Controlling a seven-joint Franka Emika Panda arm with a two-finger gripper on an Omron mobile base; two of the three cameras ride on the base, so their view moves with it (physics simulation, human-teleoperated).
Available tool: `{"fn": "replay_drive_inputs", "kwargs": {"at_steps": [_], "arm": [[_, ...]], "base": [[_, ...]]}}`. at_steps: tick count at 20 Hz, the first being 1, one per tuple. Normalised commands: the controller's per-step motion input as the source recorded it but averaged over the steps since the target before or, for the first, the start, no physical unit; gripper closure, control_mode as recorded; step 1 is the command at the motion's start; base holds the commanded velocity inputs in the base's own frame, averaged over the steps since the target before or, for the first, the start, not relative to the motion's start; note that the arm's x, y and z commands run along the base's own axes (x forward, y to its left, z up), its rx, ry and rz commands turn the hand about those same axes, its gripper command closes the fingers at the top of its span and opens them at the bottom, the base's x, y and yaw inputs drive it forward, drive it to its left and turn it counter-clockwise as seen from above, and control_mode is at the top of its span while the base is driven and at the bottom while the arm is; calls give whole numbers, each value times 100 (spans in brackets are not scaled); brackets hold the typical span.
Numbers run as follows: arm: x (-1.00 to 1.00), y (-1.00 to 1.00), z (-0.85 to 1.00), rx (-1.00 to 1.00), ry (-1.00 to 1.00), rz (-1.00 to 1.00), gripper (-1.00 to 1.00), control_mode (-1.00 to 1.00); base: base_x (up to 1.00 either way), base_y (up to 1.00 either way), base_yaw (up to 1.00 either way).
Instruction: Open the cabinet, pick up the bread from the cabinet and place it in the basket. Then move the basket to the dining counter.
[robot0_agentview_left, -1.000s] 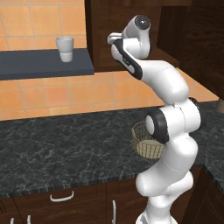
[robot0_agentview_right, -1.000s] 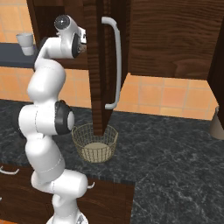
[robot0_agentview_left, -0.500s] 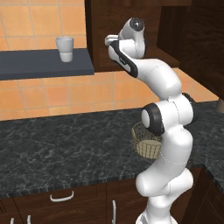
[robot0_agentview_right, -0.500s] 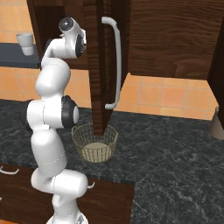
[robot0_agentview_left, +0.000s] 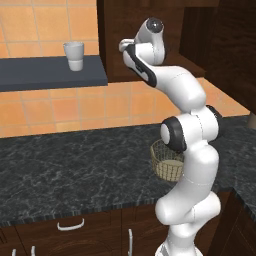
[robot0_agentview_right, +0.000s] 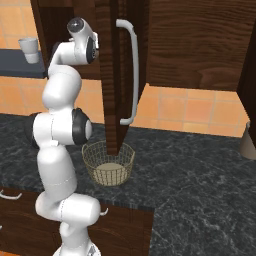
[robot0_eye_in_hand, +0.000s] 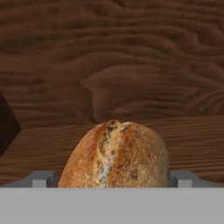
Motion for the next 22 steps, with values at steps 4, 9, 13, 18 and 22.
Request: {"fn": "replay_drive_inputs", "kwargs": {"at_steps": [4, 9, 13, 18, 22], "arm": [[0, 0, -9, 1, 0, 0, 100, -100], [-46, 0, -15, -8, -10, 0, 100, -100], [-88, 0, -6, -10, -11, 0, 100, -100], [-100, -4, 20, 2, -2, 0, 100, -100], [-100, -9, 34, 10, 0, 0, 100, -100]], "base": [[0, 0, 0], [0, 0, 0], [0, 0, 0], [0, 0, 0], [0, 0, 0]]}}
